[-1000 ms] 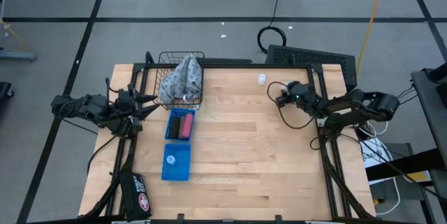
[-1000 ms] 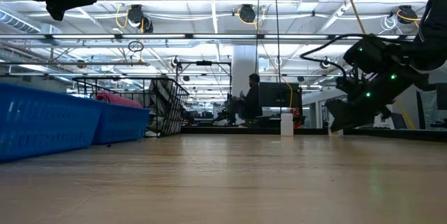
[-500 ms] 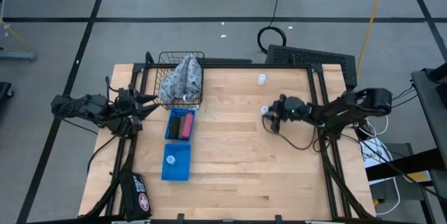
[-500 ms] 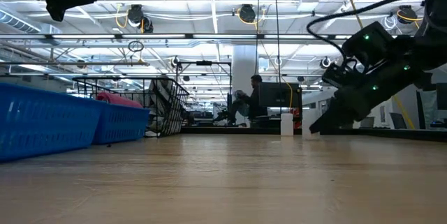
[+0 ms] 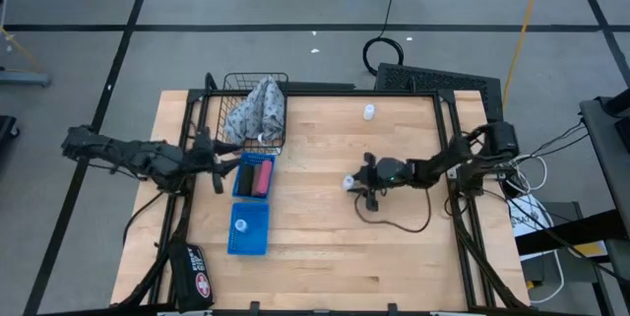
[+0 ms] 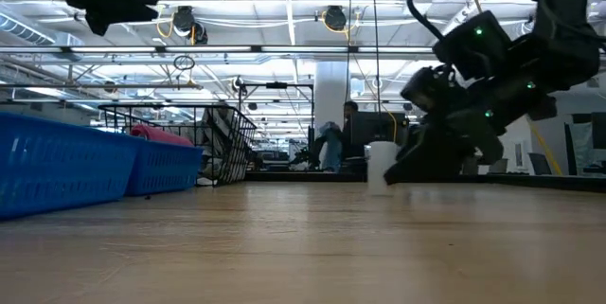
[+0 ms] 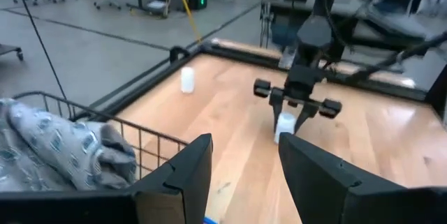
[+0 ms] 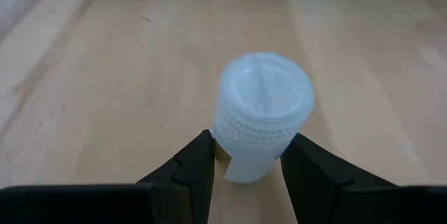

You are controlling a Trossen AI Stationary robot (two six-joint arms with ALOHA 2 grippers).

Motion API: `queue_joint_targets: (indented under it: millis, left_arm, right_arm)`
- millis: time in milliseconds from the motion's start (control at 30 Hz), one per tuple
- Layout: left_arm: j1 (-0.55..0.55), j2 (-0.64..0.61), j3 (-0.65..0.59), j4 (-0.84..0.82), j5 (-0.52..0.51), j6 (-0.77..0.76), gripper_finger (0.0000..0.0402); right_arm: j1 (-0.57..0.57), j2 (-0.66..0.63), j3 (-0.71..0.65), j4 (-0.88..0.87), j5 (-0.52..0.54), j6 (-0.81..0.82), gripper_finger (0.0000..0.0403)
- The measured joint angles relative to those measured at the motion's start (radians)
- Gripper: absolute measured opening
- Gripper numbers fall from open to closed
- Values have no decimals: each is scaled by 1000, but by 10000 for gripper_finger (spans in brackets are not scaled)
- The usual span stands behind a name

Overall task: Pick & Place Medicine items
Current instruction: Put the right transparent bottle into the bottom blue basket

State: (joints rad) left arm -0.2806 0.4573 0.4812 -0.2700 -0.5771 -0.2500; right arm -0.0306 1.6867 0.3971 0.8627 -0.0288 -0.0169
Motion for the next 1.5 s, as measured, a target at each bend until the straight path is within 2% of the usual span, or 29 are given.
queue_joint_targets:
  millis: [300, 600, 1033, 1167, 1300, 1500]
  left_arm:
    - [1, 201, 0, 170, 0, 25, 177]
    - [1, 391, 0, 402, 5, 27, 177]
    - [62, 765, 0, 850, 154, 36, 177]
    - [88, 859, 1, 952, 219, 3, 177]
    - [108, 925, 49, 968, 295, -20, 177]
    - [114, 1015, 183, 893, 406, 109, 177]
  right_arm:
    - [81, 96, 119, 1, 0, -60, 134]
    - [129, 96, 120, -1, 1, -70, 135]
    - [131, 96, 120, 1, 5, -74, 135]
    - [132, 96, 120, 29, 71, -74, 135]
    - [140, 72, 120, 65, 164, -75, 135]
    - [155, -19, 120, 68, 163, -75, 135]
